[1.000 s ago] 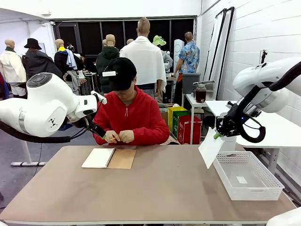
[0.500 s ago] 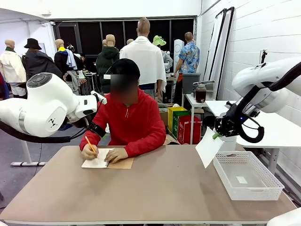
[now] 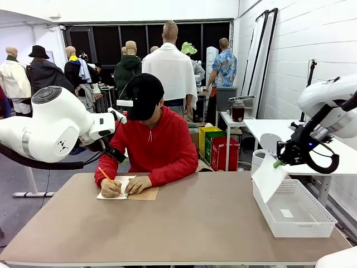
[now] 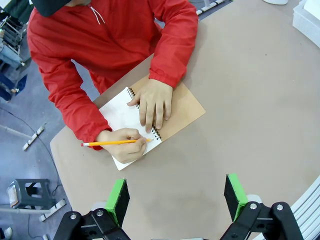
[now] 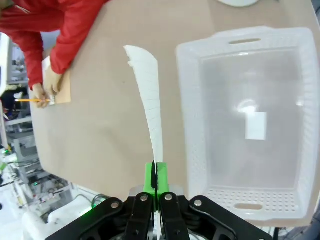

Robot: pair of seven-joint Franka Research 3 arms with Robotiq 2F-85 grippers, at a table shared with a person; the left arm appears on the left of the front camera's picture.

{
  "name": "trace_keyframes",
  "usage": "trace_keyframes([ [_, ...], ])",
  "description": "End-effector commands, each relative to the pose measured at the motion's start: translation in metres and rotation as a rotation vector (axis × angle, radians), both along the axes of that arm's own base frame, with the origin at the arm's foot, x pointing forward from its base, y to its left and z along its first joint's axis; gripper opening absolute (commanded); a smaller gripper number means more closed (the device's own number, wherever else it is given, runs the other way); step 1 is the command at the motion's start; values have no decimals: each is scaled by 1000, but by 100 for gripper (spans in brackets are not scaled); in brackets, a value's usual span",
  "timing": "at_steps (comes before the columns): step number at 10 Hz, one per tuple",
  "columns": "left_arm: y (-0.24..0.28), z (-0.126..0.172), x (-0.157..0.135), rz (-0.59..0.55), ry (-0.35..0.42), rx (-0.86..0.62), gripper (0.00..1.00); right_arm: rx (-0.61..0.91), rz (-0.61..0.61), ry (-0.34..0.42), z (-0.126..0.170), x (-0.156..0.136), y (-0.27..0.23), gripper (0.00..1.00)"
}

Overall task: Sort the paper based on its condition.
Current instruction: If a person hands you a paper, place it in the Organizing basket , and if it's crumpled, put it in the Trash can.

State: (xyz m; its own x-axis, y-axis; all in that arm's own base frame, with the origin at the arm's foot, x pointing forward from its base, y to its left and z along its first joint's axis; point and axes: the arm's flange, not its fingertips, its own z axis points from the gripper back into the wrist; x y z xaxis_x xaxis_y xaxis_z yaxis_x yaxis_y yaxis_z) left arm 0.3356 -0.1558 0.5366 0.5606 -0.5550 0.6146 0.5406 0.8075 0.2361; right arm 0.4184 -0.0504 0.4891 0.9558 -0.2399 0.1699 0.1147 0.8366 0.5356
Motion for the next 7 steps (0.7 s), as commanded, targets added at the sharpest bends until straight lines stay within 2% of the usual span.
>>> trace_keyframes([
  [1,1,0,0,-2,1,4,100,-25,31,-4,-13,-6,-21,0],
  [4,1,0,0,-2,1,4,100,-60,103,59,-42,9,-46,0],
  [7,1,0,0,-2,1,4,100,-31,121,70,-61,28,-55,0],
])
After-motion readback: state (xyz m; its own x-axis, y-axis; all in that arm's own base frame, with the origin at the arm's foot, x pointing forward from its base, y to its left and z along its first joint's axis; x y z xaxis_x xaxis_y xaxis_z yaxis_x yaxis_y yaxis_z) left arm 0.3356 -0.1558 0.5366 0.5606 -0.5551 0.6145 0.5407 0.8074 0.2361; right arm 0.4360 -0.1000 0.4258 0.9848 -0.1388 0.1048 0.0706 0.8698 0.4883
